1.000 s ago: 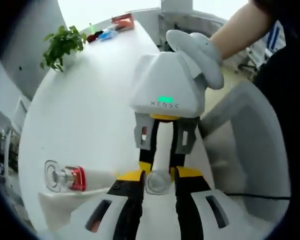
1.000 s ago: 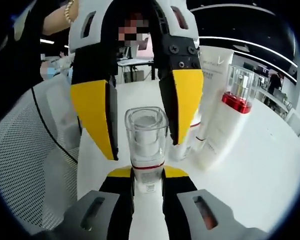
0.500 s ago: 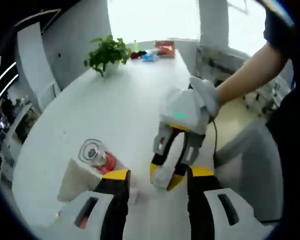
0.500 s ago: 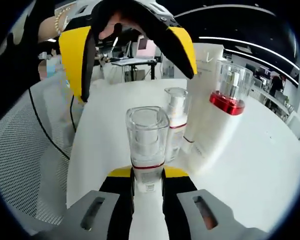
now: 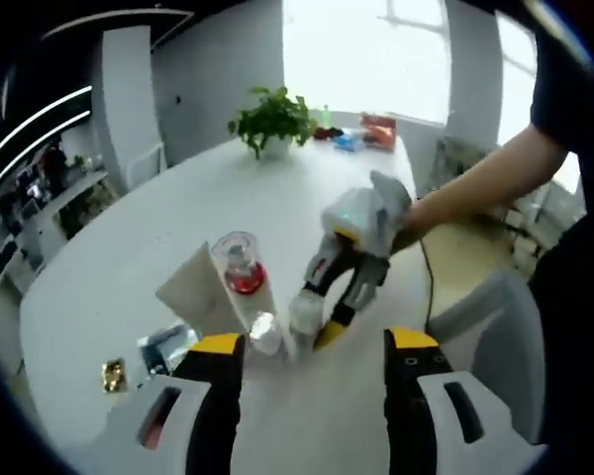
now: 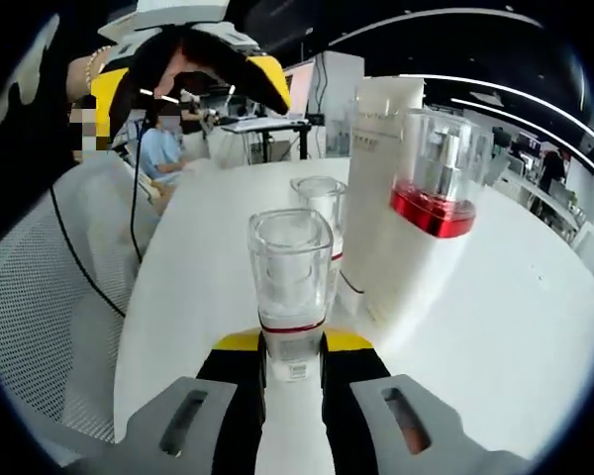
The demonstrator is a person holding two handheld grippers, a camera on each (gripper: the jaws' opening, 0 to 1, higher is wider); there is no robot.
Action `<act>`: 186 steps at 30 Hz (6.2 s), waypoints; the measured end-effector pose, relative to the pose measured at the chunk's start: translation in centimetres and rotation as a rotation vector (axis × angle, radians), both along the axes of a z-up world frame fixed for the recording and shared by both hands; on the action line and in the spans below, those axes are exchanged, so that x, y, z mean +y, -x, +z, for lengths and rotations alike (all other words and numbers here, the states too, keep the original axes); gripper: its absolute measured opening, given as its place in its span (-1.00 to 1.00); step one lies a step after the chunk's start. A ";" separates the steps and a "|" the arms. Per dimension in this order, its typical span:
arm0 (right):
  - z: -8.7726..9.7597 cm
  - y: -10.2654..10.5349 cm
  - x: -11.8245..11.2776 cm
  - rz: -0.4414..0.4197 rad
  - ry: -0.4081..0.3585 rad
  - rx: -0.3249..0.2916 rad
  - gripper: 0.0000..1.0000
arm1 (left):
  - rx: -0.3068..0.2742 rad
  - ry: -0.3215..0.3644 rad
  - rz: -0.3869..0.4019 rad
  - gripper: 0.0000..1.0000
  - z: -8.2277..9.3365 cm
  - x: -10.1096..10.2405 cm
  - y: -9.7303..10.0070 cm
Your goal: Arrange the skincare products in the storage area until every visible bottle or jar stands upright without overlapping.
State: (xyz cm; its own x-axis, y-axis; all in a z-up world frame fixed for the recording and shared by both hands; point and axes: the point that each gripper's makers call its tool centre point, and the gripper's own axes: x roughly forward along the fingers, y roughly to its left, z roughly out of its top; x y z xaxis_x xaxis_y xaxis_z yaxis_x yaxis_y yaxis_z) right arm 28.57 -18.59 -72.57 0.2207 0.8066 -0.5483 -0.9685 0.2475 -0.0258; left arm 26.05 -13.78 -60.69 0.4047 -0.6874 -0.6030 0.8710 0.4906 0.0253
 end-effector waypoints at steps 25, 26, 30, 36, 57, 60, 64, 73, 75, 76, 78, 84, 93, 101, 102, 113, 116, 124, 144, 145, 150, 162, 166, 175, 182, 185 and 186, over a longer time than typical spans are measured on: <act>0.0 -1.4 0.6 0.025 -0.023 0.032 -0.59 | 0.027 -0.015 0.090 0.35 -1.6 2.2 0.6; 0.0 -1.4 0.7 0.025 -0.024 0.032 -0.59 | 0.028 -0.016 0.089 0.35 -1.7 2.2 0.6; 0.1 -1.5 0.7 0.021 -0.026 0.031 -0.59 | 0.031 -0.019 0.088 0.35 -1.8 2.1 0.7; 0.0 -1.2 0.8 0.021 -0.027 0.046 -0.58 | 0.032 -0.023 0.086 0.35 -1.9 2.1 0.8; 0.1 -0.4 -0.9 -0.033 -0.007 0.070 -0.43 | 0.018 -0.032 0.089 0.38 -1.6 2.2 0.9; 0.1 -0.1 -1.7 -0.064 0.001 0.076 -0.39 | 0.021 -0.029 0.100 0.40 -1.8 2.6 0.8; 0.2 0.1 -2.5 -0.102 -0.005 0.087 -0.31 | 0.030 -0.023 0.119 0.45 -1.8 2.9 1.0; 1.6 1.1 -3.1 -0.192 -0.033 0.106 -0.04 | 0.052 -0.010 0.173 0.51 -2.1 4.2 1.4; 2.1 1.3 -3.1 -0.211 -0.042 0.109 0.02 | 0.053 -0.016 0.191 0.51 -2.2 4.7 1.5; 2.2 1.3 -3.2 -0.220 -0.044 0.106 0.04 | 0.054 -0.017 0.197 0.52 -2.2 4.9 1.5; 2.7 1.4 -3.2 -0.235 -0.052 0.103 0.09 | 0.062 -0.018 0.216 0.54 -2.4 5.5 1.6; 4.0 2.0 -3.2 -0.267 -0.057 0.091 0.24 | 0.078 0.013 0.272 0.57 -2.1 7.0 1.6; 5.5 2.9 -3.5 -0.326 -0.067 0.060 0.55 | 0.074 0.020 0.342 0.62 -2.0 9.6 2.0; 6.5 4.1 -3.5 -0.373 -0.084 0.051 0.77 | 0.100 0.015 0.385 0.66 -2.8 11.0 3.4; 6.6 4.3 -3.6 -0.379 -0.089 0.052 0.79 | 0.102 0.012 0.389 0.67 -3.0 11.3 3.5; 7.1 7.0 -3.6 -0.439 -0.111 0.069 0.99 | 0.113 0.019 0.431 0.74 -3.6 12.8 4.9; 7.0 7.5 -3.6 -0.447 -0.106 0.074 0.99 | 0.122 0.019 0.438 0.73 -3.9 13.2 5.3; 6.9 8.4 -3.5 -0.469 -0.116 0.088 0.99 | 0.142 0.016 0.461 0.74 -4.7 14.3 6.9; 7.2 8.4 -3.9 -0.501 -0.124 0.088 0.99 | 0.116 0.007 0.532 0.96 -5.1 18.3 7.2; 7.2 8.4 -3.9 -0.500 -0.122 0.089 0.99 | 0.117 0.005 0.533 0.97 -5.2 18.5 7.1; 7.3 8.4 -3.8 -0.502 -0.120 0.088 0.99 | 0.115 0.009 0.540 0.98 -5.3 19.0 7.0; 6.6 8.4 -3.7 -0.506 -0.110 0.105 0.99 | 0.136 0.005 0.544 0.98 -5.7 19.3 7.5; 6.4 8.4 -3.7 -0.503 -0.110 0.108 0.99 | 0.142 0.036 0.548 0.98 -5.6 19.1 7.2; 6.2 8.1 -3.8 -0.510 -0.111 0.118 0.99 | 0.151 0.060 0.553 0.98 -5.3 18.9 6.6; 6.1 7.8 -3.9 -0.515 -0.106 0.128 0.99 | 0.157 0.026 0.536 0.98 -5.4 17.7 6.2; 5.9 7.7 -3.9 -0.515 -0.107 0.135 0.99 | 0.156 0.009 0.529 0.98 -5.3 17.1 5.6; 5.9 7.7 -3.9 -0.515 -0.107 0.134 0.99 | 0.157 0.004 0.529 0.98 -5.3 16.7 5.4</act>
State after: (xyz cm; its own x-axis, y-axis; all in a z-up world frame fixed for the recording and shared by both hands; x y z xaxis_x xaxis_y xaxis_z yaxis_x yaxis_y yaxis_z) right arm 20.86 -22.46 -66.68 0.5365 0.6653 -0.5192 -0.7140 0.6858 0.1410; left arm 20.60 2.96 -65.97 0.6010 -0.4168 -0.6820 0.4985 0.8624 -0.0877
